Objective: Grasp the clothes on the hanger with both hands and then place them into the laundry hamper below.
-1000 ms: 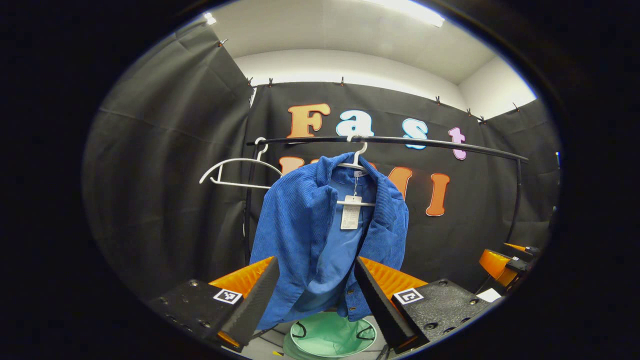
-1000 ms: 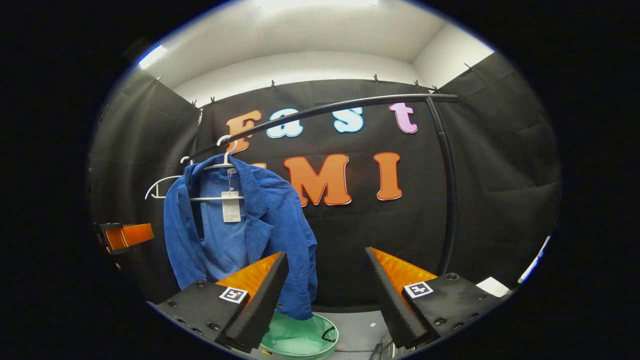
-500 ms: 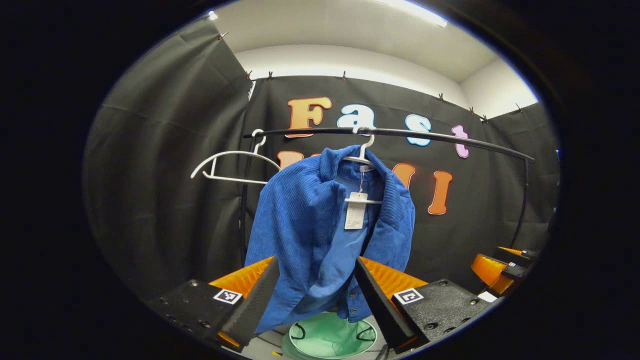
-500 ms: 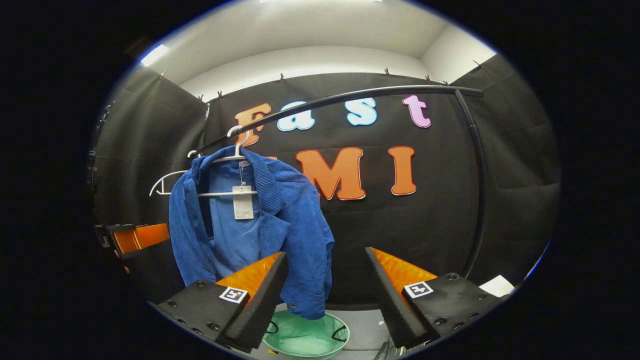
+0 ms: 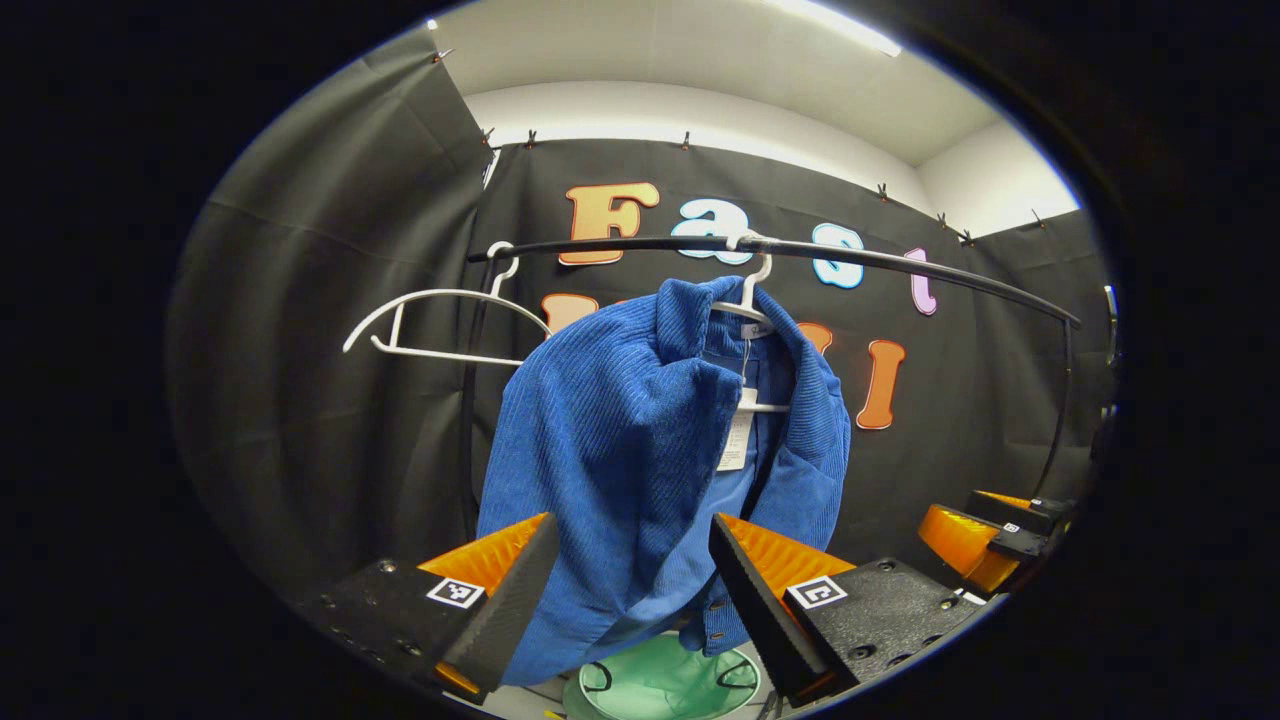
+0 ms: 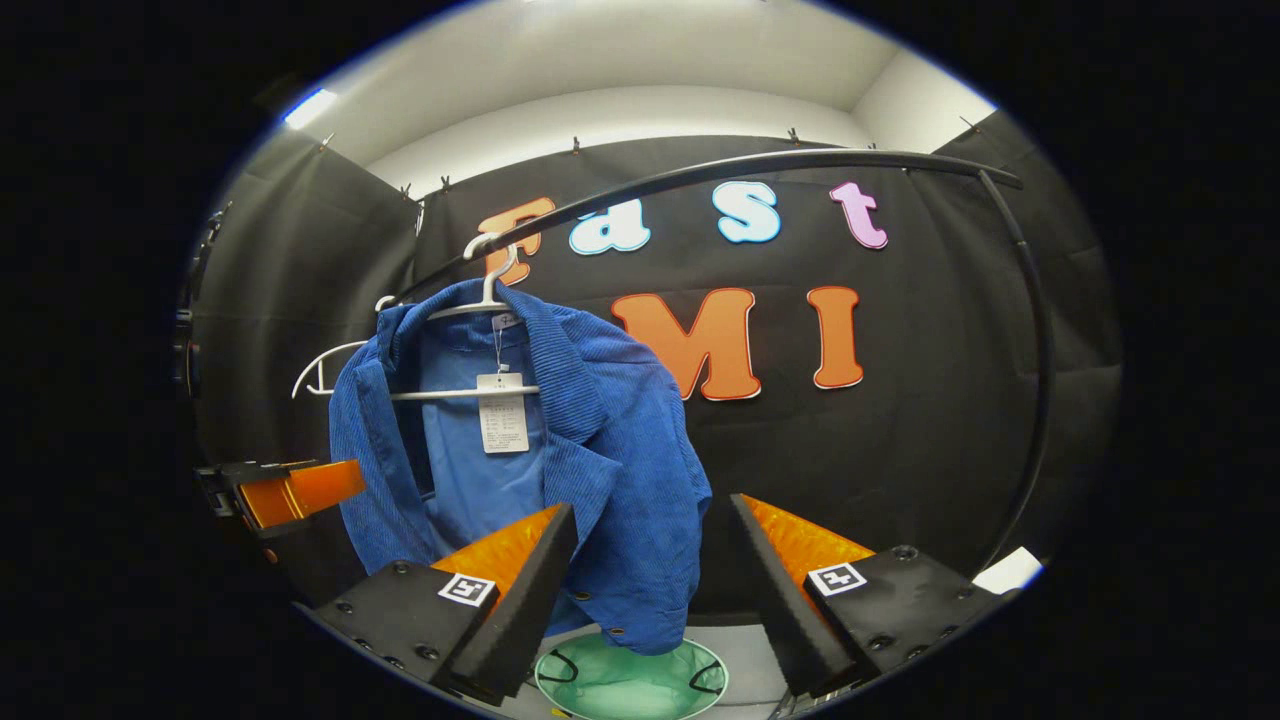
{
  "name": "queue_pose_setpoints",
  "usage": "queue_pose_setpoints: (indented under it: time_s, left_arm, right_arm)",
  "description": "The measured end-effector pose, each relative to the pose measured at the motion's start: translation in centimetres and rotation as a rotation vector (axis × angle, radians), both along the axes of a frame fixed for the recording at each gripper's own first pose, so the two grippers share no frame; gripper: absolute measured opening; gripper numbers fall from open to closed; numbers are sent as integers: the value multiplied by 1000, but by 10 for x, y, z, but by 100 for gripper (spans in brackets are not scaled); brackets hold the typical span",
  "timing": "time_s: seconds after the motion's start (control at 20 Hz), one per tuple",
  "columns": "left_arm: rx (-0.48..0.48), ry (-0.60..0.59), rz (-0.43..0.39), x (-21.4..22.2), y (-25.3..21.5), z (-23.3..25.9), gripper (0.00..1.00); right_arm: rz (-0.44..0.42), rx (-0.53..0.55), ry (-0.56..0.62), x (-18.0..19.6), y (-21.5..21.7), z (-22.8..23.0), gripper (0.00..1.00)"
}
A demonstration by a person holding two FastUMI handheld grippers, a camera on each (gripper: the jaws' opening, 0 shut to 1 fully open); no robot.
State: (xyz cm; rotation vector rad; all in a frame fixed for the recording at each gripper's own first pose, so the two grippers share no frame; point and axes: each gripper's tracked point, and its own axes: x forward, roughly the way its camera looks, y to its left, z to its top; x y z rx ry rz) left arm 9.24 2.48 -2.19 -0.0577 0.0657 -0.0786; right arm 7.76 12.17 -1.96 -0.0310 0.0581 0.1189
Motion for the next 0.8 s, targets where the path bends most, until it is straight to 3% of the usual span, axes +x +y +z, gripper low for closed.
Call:
queue_pose_setpoints:
  time_s: [0.5,0.8]
  left_arm:
    - [6,-18,-48,44,5,4,95]
    - [5,-19,-77,57,-2,5,92]
  right_arm:
    - [52,-20,-37,70,42,4,98]
    - [67,-30,1,110,51,-11,98]
